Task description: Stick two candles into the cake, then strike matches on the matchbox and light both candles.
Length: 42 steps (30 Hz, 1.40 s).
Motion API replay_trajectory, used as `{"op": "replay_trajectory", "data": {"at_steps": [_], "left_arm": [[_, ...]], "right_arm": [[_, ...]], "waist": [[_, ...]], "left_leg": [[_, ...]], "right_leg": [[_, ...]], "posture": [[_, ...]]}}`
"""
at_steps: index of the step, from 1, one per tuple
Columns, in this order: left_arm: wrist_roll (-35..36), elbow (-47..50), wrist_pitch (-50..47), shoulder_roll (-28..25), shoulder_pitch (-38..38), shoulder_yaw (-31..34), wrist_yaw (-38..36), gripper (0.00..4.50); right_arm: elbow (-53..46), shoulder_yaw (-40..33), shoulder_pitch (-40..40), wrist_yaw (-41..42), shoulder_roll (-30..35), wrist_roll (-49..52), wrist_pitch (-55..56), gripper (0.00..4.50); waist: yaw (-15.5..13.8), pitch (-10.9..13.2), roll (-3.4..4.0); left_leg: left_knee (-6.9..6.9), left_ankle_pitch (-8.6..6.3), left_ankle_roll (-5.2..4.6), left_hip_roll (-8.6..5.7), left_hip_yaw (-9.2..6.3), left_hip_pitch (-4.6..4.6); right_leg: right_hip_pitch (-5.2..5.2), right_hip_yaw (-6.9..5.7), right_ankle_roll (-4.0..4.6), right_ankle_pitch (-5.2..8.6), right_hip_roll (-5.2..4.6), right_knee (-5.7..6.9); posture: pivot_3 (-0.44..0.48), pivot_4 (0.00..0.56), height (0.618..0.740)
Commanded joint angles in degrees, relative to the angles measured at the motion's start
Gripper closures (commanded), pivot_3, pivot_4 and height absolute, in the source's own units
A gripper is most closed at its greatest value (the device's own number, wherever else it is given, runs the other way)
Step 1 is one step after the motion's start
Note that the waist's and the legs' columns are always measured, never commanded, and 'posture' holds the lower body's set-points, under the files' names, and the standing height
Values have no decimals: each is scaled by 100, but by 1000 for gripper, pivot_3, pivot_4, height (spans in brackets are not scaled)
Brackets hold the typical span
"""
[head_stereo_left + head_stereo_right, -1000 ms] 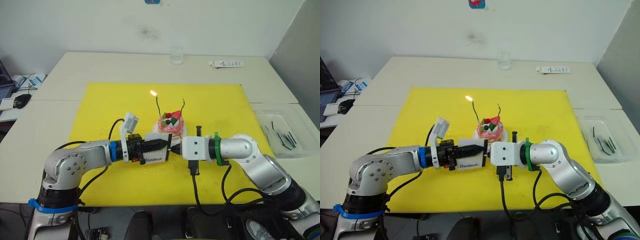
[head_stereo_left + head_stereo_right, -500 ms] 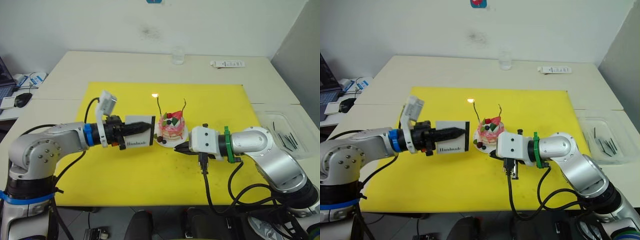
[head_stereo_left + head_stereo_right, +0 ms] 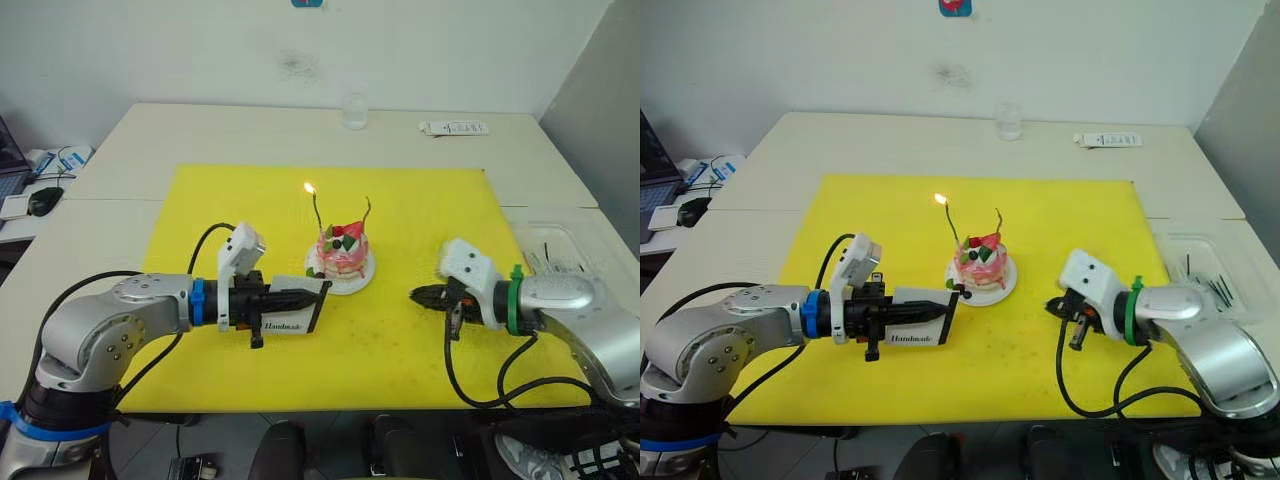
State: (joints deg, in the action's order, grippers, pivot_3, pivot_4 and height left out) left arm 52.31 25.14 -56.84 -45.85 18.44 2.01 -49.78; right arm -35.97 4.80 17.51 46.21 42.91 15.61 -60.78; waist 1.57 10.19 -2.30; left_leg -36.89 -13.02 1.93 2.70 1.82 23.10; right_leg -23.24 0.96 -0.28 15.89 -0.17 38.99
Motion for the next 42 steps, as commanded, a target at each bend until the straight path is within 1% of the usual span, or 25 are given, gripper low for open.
{"op": "replay_trajectory", "data": {"at_steps": [1,5,8,9,10,15,18,21,24,27,33,40,42], "left_arm": [[-117,214,192,-18,13,-117,-155,4500],[-223,216,268,1,29,-231,-226,4500],[-241,229,285,7,11,-240,-242,4500],[-251,234,293,2,-6,-238,-248,4500],[-263,239,304,-6,-31,-236,-256,4500],[-292,266,339,-42,-132,-212,-278,4500],[-318,250,347,-44,-154,-208,-295,4500],[-358,208,359,-38,-137,-229,-326,4500],[-385,176,362,-38,-116,-243,-362,4500],[-416,155,361,-40,-100,-250,-404,4500],[-451,153,346,-47,-107,-231,-457,4500],[-443,200,330,-27,-140,-224,-435,4500],[-436,204,325,-26,-145,-220,-432,4500]], "right_arm": [[180,-35,-169,-512,-303,-132,243,4474],[430,50,-390,-915,-637,-242,529,4474],[469,50,-516,-1050,-684,-277,772,3876],[451,-5,-543,-1089,-724,-256,841,3603],[424,-63,-562,-1135,-751,-247,910,3177],[194,-365,-735,-1131,-773,-101,1279,1426],[107,-554,-981,-1154,-860,-6,1641,1426],[362,-557,-1326,-1250,-1100,-149,2532,1426],[730,-431,-1584,-1297,-1306,-312,3222,1426],[1063,-259,-1731,-1357,-1479,-449,3650,1426],[1406,-55,-1729,-1456,-1699,-618,3876,1426],[1593,39,-1657,-1602,-1856,-765,3847,1426],[1575,61,-1652,-1609,-1853,-794,3745,1800]], "waist": [[12,0,0],[8,0,1],[6,0,1],[6,0,1],[6,0,1],[5,0,1],[4,0,1],[4,0,0],[7,0,1],[7,0,1],[6,0,1],[7,0,1],[7,0,1]], "left_leg": [[-1,0,0,0,0,-1],[0,0,0,0,0,1],[1,0,0,-4,1,5],[0,0,0,-4,1,6],[0,0,0,-4,1,7],[0,0,0,-2,-2,6],[1,0,0,-1,-3,7],[1,0,0,-2,-4,6],[1,0,0,-1,-1,4],[-1,0,0,-3,1,3],[-1,0,0,0,0,1],[0,0,0,1,0,-2],[-1,0,0,1,0,-4]], "right_leg": [[1,0,0,0,1,1],[-2,1,0,0,5,0],[-2,0,-1,1,7,-3],[-2,0,-1,1,8,-4],[-2,1,-1,1,8,-5],[-3,-3,-2,1,8,-3],[-2,-3,-2,1,8,-3],[-1,-3,-2,1,9,-4],[-1,-1,-2,1,9,-3],[1,0,-1,1,10,-2],[0,1,-1,0,11,1],[2,1,-1,0,11,2],[4,2,0,0,10,2]], "posture": [[0,150,740],[0,150,740],[0,150,740],[0,150,740],[0,150,740],[0,150,740],[0,150,740],[0,150,740],[0,150,740],[0,150,740],[0,150,740],[0,150,740],[0,150,740]]}}
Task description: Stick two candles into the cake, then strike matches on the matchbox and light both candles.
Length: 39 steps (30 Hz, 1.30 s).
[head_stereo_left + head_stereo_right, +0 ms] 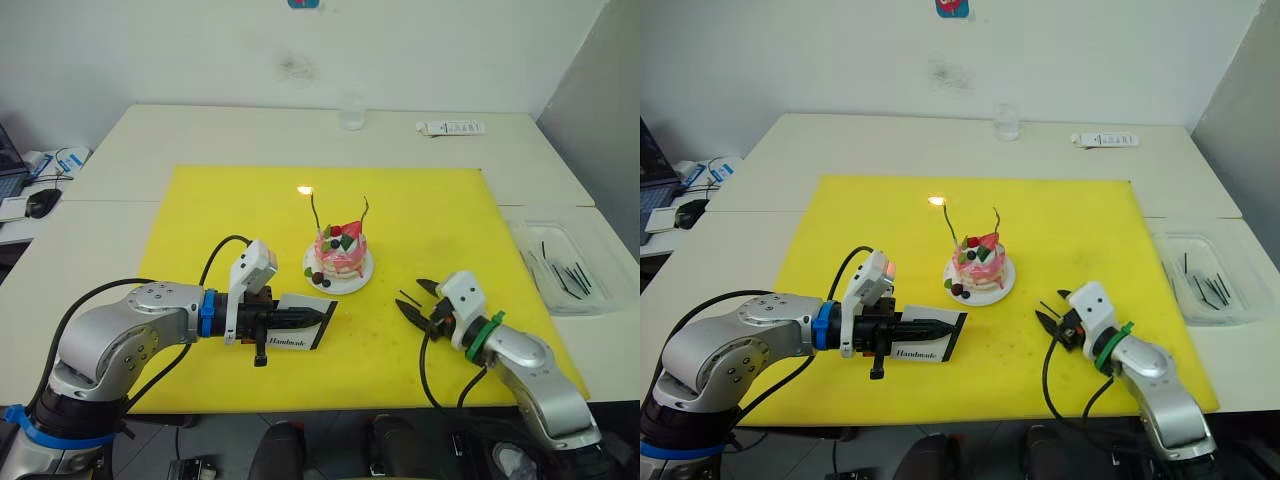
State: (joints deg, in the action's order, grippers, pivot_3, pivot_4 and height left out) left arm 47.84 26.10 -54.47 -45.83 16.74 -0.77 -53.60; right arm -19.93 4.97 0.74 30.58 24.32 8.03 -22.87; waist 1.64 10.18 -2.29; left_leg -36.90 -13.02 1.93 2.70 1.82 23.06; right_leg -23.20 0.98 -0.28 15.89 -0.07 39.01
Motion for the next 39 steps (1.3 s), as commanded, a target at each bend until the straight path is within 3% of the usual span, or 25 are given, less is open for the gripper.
{"op": "replay_trajectory", "data": {"at_steps": [1,8,13,18,28,32,39], "left_arm": [[12,109,87,-28,21,59,-49,4500],[-9,116,101,-28,-8,47,-42,4500],[-27,73,103,-7,1,44,-25,4500],[336,-147,-216,287,62,358,373,4500],[1590,-776,-1424,1103,731,1066,1741,4500],[1878,-928,-1651,1420,992,1138,2233,4500],[2163,-1029,-1807,1603,1180,1174,2596,4500]], "right_arm": [[-32,60,30,-52,11,-55,-73,2009],[-199,181,91,-193,115,-169,-729,4415],[-439,144,150,-225,29,-23,-917,4465],[-1316,89,264,145,298,271,-988,4465],[-2404,113,1708,980,1219,1055,-1771,4465],[-2469,508,2235,1448,1553,1085,-1653,4465],[-2179,1339,2573,1452,1606,491,-1356,4465]], "waist": [[0,0,0],[-4,-4,-4],[-6,-5,-4],[-5,-4,-3],[-3,-4,-4],[-3,-4,-4],[1,-3,-4]], "left_leg": [[0,0,0,0,1,-1],[-3,0,0,-2,1,-3],[-3,0,0,-3,2,-3],[-2,0,0,-2,2,-1],[-3,0,0,-2,-6,-1],[-3,0,0,-4,-4,3],[-2,0,0,-2,-6,4]], "right_leg": [[0,1,0,0,0,1],[4,1,0,-1,0,2],[4,1,0,-1,-1,2],[1,1,0,-1,-1,2],[4,-5,-2,-1,0,1],[2,-4,-3,-1,0,-2],[1,-4,-2,-1,-1,-1]], "posture": [[0,150,740],[0,150,740],[0,150,740],[0,150,740],[0,150,740],[0,150,740],[0,150,740]]}}
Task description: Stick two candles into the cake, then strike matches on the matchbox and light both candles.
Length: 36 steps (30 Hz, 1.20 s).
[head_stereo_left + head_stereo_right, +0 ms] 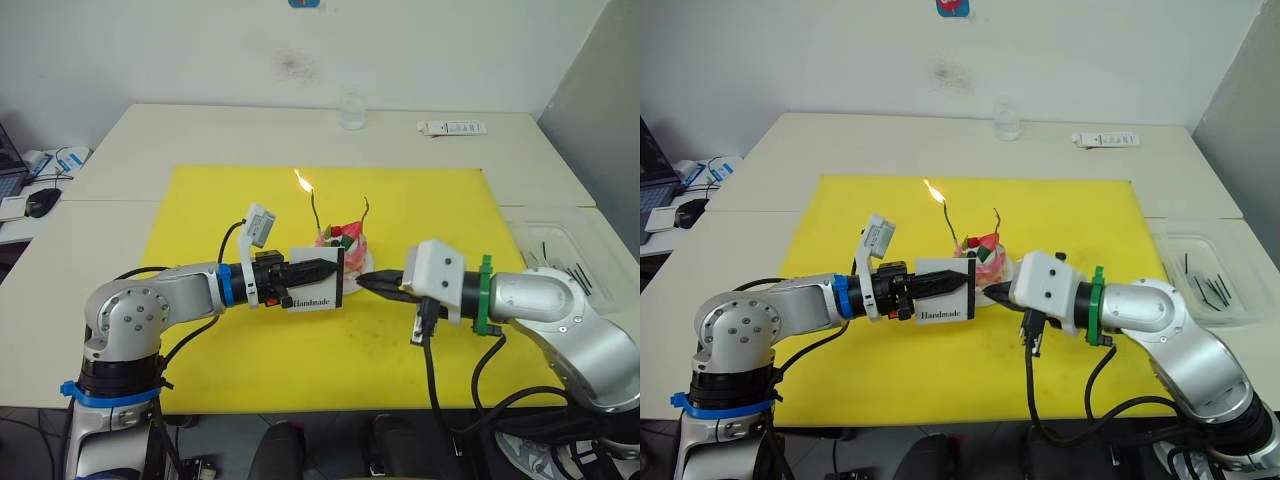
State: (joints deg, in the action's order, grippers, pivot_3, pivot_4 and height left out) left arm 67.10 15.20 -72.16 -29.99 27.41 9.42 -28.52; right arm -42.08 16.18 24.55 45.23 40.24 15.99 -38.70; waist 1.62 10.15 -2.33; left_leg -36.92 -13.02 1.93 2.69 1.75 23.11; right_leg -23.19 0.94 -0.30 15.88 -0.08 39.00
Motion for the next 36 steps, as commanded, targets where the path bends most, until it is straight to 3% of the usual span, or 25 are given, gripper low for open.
{"op": "replay_trajectory", "data": {"at_steps": [1,22,36], "left_arm": [[267,71,-53,5,115,149,98,4500],[388,218,11,-121,-20,94,199,4500],[505,200,40,-19,54,114,265,4500]], "right_arm": [[94,299,224,-46,-14,-386,235,4465],[354,217,231,-68,-88,-758,437,4465],[544,534,371,47,-184,-1079,450,4465]], "waist": [[4,0,0],[-4,0,0],[-4,0,0]], "left_leg": [[-1,0,0,0,1,-1],[-1,1,1,-1,2,-1],[-1,1,1,-1,1,-1]], "right_leg": [[0,1,0,0,-1,1],[0,0,1,0,-6,2],[0,0,1,0,-6,1]], "posture": [[0,150,740],[0,150,740],[0,150,740]]}}
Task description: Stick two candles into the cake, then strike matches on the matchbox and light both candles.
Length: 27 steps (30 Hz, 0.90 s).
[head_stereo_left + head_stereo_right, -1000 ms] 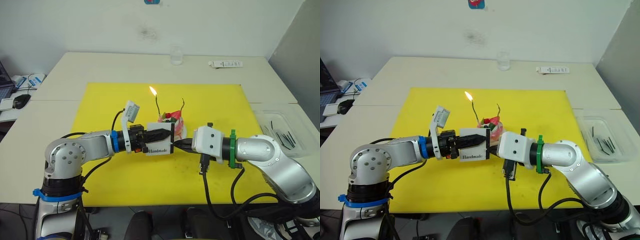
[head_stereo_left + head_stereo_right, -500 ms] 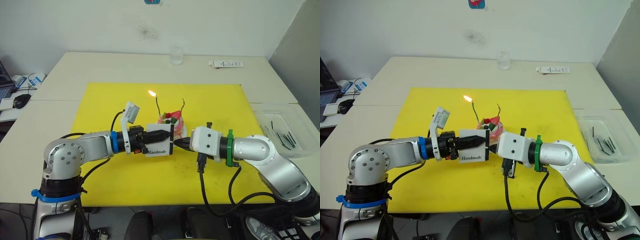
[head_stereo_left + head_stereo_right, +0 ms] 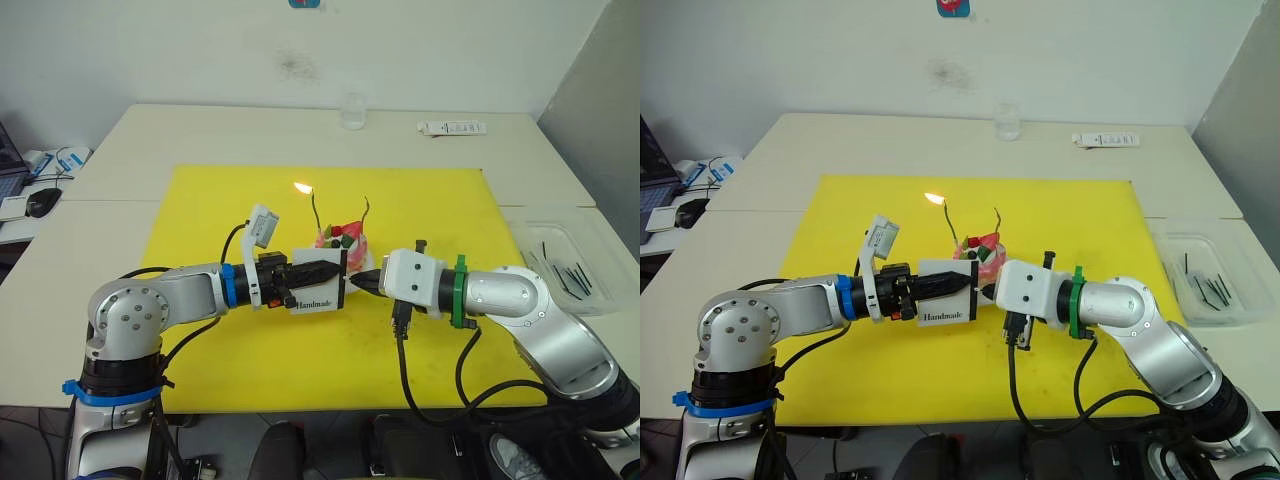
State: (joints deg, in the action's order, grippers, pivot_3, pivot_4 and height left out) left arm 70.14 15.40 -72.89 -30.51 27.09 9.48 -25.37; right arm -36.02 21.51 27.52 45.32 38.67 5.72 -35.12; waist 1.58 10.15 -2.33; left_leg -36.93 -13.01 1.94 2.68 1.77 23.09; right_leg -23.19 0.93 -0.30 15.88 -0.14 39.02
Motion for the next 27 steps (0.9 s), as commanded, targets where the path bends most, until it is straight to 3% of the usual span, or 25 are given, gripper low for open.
{"op": "replay_trajectory", "data": {"at_steps": [1,17,22,27], "left_arm": [[208,186,116,37,81,108,-46,4500],[35,280,183,-46,28,9,-194,4500],[-287,455,389,-261,-144,-111,-412,4500],[-322,603,474,-287,-289,-182,-519,4500]], "right_arm": [[-58,6,76,46,-27,-62,84,4465],[-99,-103,33,79,-52,-4,-149,4465],[-349,-1246,-822,-124,43,556,-907,4465],[91,-1896,-1864,-903,-531,548,-850,4465]], "waist": [[0,0,0],[0,0,0],[-26,0,0],[-51,-1,-1]], "left_leg": [[0,0,0,0,1,0],[1,0,0,0,1,0],[3,0,0,-1,-1,4],[2,0,1,-4,5,5]], "right_leg": [[0,1,0,0,0,0],[0,1,0,0,-1,-1],[0,-1,0,0,-3,-5],[-1,3,0,1,-10,-6]], "posture": [[0,150,740],[0,150,740],[0,150,740],[0,150,740]]}}
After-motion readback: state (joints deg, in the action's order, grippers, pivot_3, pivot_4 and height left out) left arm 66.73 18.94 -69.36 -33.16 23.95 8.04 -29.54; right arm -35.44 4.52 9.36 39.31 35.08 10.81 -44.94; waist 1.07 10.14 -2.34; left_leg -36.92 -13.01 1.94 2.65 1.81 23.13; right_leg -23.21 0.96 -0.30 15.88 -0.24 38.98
